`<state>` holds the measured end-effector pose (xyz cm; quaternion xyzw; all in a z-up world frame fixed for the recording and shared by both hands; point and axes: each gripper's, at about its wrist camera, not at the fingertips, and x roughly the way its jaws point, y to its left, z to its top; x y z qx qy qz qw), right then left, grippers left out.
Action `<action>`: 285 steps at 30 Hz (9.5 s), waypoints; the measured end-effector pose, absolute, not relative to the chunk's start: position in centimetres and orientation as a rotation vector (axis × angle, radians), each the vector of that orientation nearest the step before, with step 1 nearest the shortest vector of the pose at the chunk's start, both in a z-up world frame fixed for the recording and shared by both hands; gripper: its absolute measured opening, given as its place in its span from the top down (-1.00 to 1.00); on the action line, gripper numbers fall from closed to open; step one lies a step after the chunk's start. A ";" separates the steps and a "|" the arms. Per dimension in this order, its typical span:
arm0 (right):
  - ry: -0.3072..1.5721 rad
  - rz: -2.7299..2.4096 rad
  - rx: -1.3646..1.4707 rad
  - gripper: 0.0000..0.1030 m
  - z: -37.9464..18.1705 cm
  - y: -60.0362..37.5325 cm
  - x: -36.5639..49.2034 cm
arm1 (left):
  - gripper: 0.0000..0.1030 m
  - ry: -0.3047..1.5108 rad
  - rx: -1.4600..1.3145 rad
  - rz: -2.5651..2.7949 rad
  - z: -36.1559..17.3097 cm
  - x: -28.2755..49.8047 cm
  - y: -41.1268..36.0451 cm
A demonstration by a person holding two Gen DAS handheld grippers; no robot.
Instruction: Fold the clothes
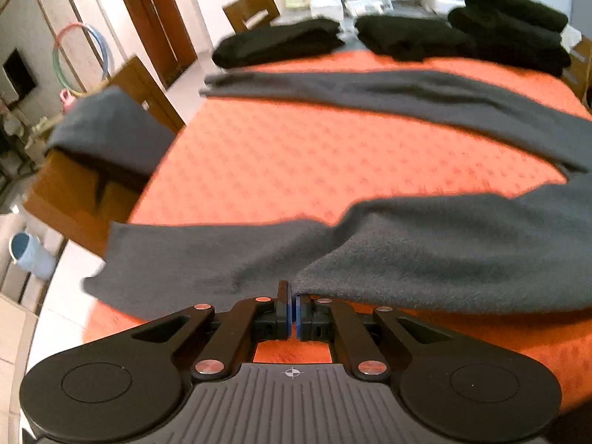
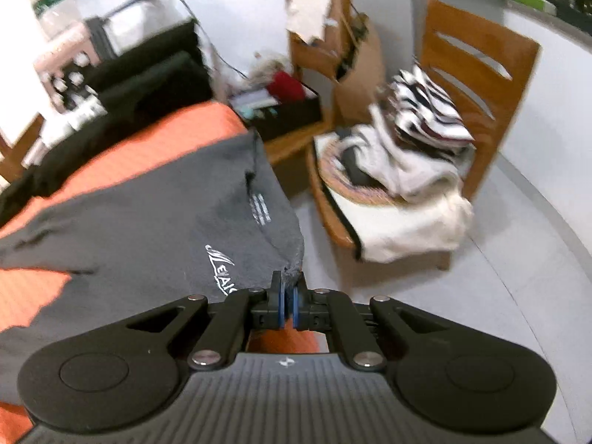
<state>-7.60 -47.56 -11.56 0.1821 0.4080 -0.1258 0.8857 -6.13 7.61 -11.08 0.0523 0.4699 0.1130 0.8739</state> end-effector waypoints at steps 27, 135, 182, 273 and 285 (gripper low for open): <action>0.803 0.078 0.159 0.18 -7.9 -33.2 -2.2 | 0.09 0.821 -0.096 0.341 -8.9 -9.9 23.8; 0.923 0.412 -0.068 0.18 -10.4 -15.6 24.2 | 0.11 0.851 0.184 -0.307 -11.3 26.5 18.8; 0.935 0.505 -0.222 0.28 -11.8 -11.1 26.2 | 0.34 0.906 0.174 -0.648 -14.7 25.7 14.2; 0.795 0.738 -0.358 0.89 -9.4 -7.6 20.5 | 0.90 0.469 0.895 -0.836 -14.4 18.8 6.3; 0.899 0.525 -0.178 0.54 -9.9 -12.2 14.1 | 0.91 0.550 0.968 -0.675 -17.6 16.4 5.7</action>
